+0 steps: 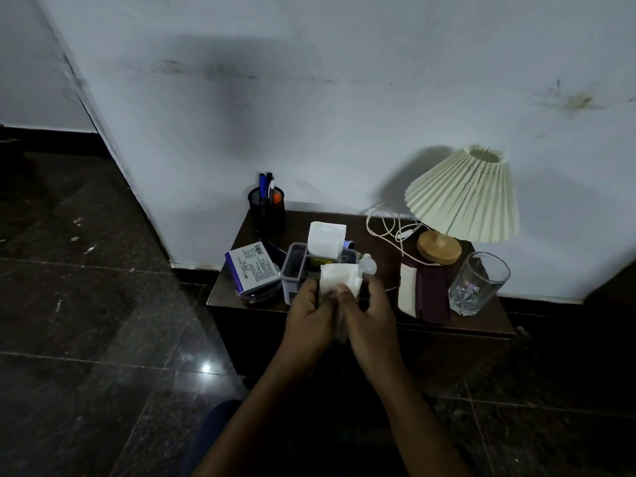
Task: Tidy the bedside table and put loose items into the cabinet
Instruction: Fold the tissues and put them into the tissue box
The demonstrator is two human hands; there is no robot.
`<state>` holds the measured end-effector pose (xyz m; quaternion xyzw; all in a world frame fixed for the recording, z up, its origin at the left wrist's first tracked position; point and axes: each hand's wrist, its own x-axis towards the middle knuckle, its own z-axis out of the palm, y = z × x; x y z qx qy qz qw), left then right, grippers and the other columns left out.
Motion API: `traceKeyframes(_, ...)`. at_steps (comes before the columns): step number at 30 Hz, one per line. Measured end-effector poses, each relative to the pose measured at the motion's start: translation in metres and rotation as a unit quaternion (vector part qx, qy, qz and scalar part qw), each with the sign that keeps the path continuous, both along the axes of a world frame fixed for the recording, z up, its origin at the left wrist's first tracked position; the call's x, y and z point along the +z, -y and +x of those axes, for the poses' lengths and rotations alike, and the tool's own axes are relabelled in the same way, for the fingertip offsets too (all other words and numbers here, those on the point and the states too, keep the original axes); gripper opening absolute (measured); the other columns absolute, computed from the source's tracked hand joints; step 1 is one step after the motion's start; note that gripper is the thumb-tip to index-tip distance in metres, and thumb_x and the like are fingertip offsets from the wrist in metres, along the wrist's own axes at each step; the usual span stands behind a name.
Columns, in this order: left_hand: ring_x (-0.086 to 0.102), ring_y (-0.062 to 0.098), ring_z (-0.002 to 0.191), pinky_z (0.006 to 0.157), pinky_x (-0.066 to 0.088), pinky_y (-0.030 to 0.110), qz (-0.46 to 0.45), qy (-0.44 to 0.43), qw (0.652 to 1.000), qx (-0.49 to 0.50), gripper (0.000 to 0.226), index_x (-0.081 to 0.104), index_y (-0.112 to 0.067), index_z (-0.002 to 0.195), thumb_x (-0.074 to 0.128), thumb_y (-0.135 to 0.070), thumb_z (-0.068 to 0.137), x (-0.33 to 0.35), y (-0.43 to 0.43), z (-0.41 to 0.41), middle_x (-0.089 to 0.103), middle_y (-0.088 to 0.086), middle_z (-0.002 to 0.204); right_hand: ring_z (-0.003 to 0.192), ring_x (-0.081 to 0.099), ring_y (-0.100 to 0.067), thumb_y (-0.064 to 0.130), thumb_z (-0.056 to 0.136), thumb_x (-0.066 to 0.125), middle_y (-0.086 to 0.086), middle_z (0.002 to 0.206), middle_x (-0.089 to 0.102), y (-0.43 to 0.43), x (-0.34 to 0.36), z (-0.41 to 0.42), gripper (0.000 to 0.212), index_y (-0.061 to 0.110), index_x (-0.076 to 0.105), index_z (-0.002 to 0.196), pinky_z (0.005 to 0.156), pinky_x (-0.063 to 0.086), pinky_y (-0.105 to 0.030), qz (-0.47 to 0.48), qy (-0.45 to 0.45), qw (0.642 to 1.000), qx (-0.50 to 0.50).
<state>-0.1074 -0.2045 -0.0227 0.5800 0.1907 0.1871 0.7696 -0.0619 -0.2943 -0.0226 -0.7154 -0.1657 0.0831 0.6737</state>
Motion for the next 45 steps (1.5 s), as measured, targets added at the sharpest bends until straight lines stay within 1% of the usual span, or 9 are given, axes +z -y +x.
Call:
traceKeyframes(6,0.071,0.001,0.103,0.079,0.059,0.019,0.151,-0.026,0.988,-0.024,0.028,0.059,-0.031,0.121,0.059,-0.009,0.104,0.008,-0.020,-0.003,0.072,-0.008,0.117,0.087,0.075,-0.006,0.017,0.089,0.078,0.012,0.096,0.079,0.023,0.019,0.041,0.016,0.030,0.075,0.098,0.074,0.061,-0.031,-0.091,0.077,0.988,0.094)
traceKeyframes(11,0.072,0.016,0.114,0.092,0.061,0.034,0.140,0.008,0.988,-0.071,0.045,0.057,-0.020,0.132,0.069,0.003,0.095,0.011,-0.039,0.000,0.074,0.003,0.124,0.083,0.074,-0.005,0.012,0.086,0.080,0.010,0.091,0.078,0.022,0.041,0.059,0.025,0.036,0.075,0.092,0.070,0.058,-0.027,-0.094,0.116,0.980,0.131)
traceKeyframes(14,0.074,0.012,0.106,0.080,0.062,0.025,0.183,0.015,0.983,-0.021,0.048,0.058,-0.023,0.132,0.075,-0.003,0.091,0.026,-0.067,0.002,0.076,-0.003,0.114,0.086,0.074,-0.018,0.016,0.085,0.079,0.006,0.092,0.078,0.004,0.064,0.081,0.026,0.040,0.072,0.092,0.072,0.057,-0.036,-0.061,0.161,0.983,0.072)
traceKeyframes(19,0.069,0.006,0.103,0.088,0.058,0.026,0.297,-0.033,0.942,0.155,0.035,0.064,-0.019,0.124,0.075,-0.010,0.091,0.038,-0.103,0.005,0.074,-0.007,0.106,0.066,0.069,-0.006,0.014,0.089,0.076,0.010,0.081,0.074,-0.021,0.089,0.115,0.022,0.035,0.071,0.090,0.057,0.051,-0.017,-0.070,0.206,0.973,0.083)
traceKeyframes(22,0.066,0.001,0.102,0.087,0.055,0.024,0.314,-0.048,0.937,0.145,0.030,0.067,-0.020,0.120,0.077,-0.015,0.091,0.033,-0.104,0.003,0.073,-0.008,0.107,0.059,0.068,-0.008,0.016,0.089,0.078,0.002,0.078,0.072,-0.032,0.072,0.124,0.019,0.033,0.071,0.094,0.055,0.051,-0.021,-0.123,0.204,0.965,0.113)
traceKeyframes(27,0.060,-0.006,0.096,0.076,0.049,0.012,0.402,-0.107,0.908,0.049,0.034,0.069,-0.024,0.123,0.079,-0.024,0.091,0.027,-0.110,0.008,0.065,-0.009,0.117,0.054,0.063,0.001,0.020,0.087,0.077,0.026,0.069,0.066,-0.041,0.047,0.121,0.022,0.037,0.068,0.098,0.054,0.042,-0.011,-0.180,0.245,0.943,0.132)
traceKeyframes(33,0.055,0.026,0.124,0.108,0.046,0.052,0.456,-0.173,0.872,-0.032,0.049,0.065,-0.024,0.131,0.082,-0.024,0.085,0.026,-0.110,0.036,0.059,0.004,0.134,0.061,0.064,-0.003,0.016,0.087,0.078,0.010,0.081,0.070,-0.043,0.036,0.129,0.020,0.026,0.071,0.103,0.062,0.047,-0.022,-0.212,0.248,0.936,0.134)
traceKeyframes(41,0.041,0.033,0.134,0.107,0.038,0.056,0.544,-0.254,0.800,-0.013,0.075,0.050,-0.023,0.131,0.087,-0.047,0.070,0.006,-0.102,0.059,0.047,0.005,0.144,0.074,0.065,-0.009,0.013,0.085,0.071,0.007,0.081,0.072,-0.045,0.034,0.125,0.013,0.024,0.073,0.092,0.070,0.049,-0.033,-0.243,0.278,0.913,0.174)
traceKeyframes(45,0.045,0.032,0.130,0.104,0.038,0.057,0.553,-0.245,0.796,0.022,0.071,0.050,-0.023,0.126,0.084,-0.050,0.070,0.002,-0.097,0.064,0.051,0.005,0.137,0.080,0.068,-0.015,0.005,0.085,0.064,0.004,0.087,0.075,-0.048,0.033,0.122,0.021,0.020,0.075,0.094,0.075,0.054,-0.041,-0.251,0.297,0.906,0.167)
